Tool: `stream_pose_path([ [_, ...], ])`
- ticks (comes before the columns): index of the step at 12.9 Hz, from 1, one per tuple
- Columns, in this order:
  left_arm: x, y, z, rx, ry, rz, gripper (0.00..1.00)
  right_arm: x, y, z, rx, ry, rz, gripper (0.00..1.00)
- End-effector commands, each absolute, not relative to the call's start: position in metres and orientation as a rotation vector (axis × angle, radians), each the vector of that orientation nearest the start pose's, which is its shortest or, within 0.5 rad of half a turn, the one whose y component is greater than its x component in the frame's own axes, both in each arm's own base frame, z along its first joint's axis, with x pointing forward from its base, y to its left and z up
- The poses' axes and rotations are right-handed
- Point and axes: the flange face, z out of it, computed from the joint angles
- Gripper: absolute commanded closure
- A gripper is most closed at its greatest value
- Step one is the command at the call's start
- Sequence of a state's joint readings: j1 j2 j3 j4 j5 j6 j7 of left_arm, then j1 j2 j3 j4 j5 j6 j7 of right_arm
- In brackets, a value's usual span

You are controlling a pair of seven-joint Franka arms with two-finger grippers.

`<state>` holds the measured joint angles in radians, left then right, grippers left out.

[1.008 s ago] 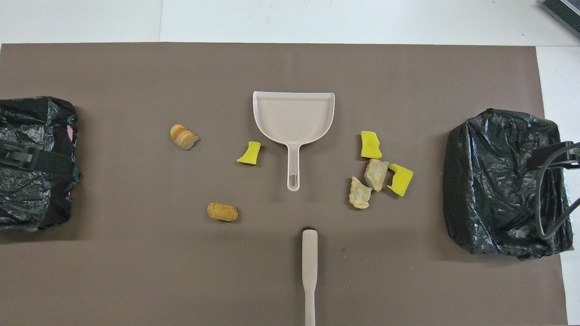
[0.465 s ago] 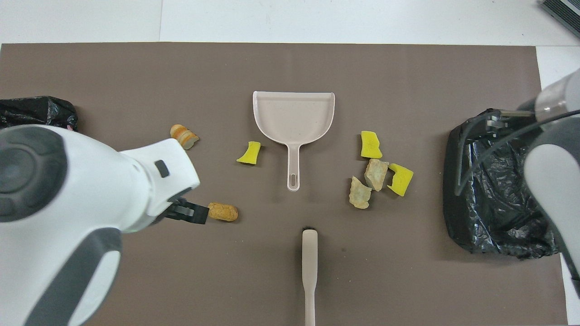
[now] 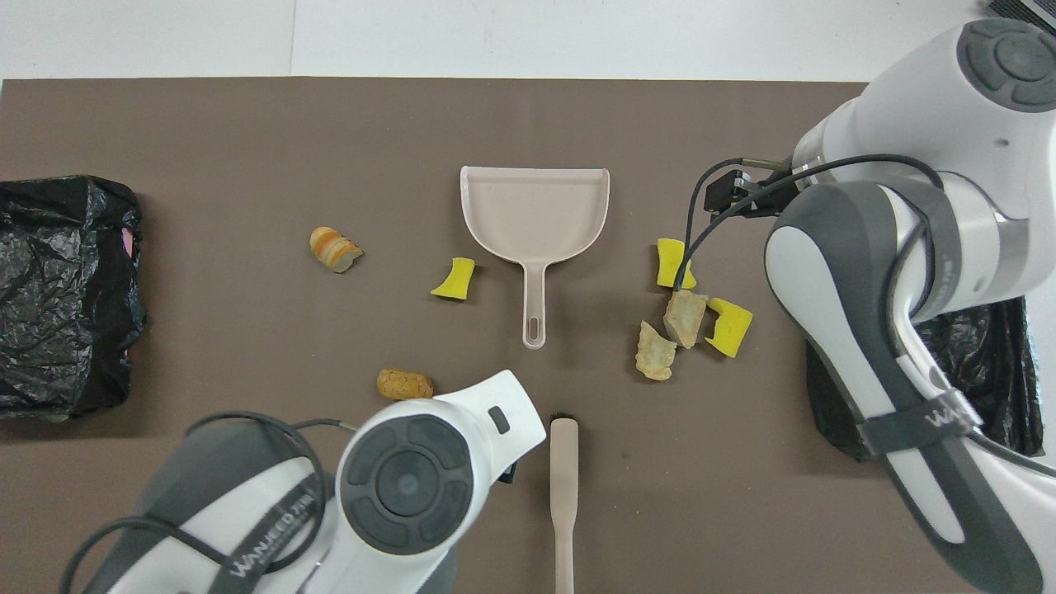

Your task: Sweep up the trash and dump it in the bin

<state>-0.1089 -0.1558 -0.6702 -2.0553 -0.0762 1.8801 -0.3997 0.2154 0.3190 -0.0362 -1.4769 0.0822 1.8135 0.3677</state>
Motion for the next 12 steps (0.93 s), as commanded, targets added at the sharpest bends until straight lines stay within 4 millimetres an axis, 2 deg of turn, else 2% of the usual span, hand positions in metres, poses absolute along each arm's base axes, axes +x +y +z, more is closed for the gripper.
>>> stream_pose_path([
  [1,0.306,-0.405,0.444,-3.05,0.505,0.001,0.0,0.67,0.168,0.49,-2.997,0.31,0.057,0.0],
  [3,0.277,-0.429,0.421,-3.078,0.481,-0.042,0.0,0.669,0.199,0.478,-2.981,0.248,0.102,0.0],
  [4,0.26,-0.444,0.405,-3.096,0.468,-0.008,0.0,0.667,0.221,0.477,-2.964,0.21,0.085,0.0],
  [5,0.248,-0.456,0.394,-3.128,0.428,0.005,0.0,0.67,0.231,0.472,-2.956,0.208,0.078,0.0],
  [6,0.241,-0.462,0.386,-3.16,0.342,0.007,0.0,0.667,0.25,0.464,-2.951,0.22,0.07,0.0],
  [8,0.22,-0.467,0.37,-3.15,0.346,0.038,0.0,0.667,0.267,0.45,-2.897,0.352,0.096,0.0],
  [9,0.21,-0.467,0.363,-3.139,0.353,0.053,0.0,0.662,0.279,0.443,-2.896,0.348,0.12,0.0],
  [10,0.202,-0.466,0.348,-3.134,0.357,0.09,0.0,0.655,0.296,0.427,-2.907,0.328,0.15,0.0],
  [11,0.197,-0.466,0.329,-3.144,0.365,0.151,0.0,0.647,0.317,0.422,-2.906,0.296,0.136,0.0],
  [12,0.197,-0.468,0.331,-3.156,0.325,0.151,0.0,0.646,0.318,0.411,-2.9,0.31,0.121,0.0],
])
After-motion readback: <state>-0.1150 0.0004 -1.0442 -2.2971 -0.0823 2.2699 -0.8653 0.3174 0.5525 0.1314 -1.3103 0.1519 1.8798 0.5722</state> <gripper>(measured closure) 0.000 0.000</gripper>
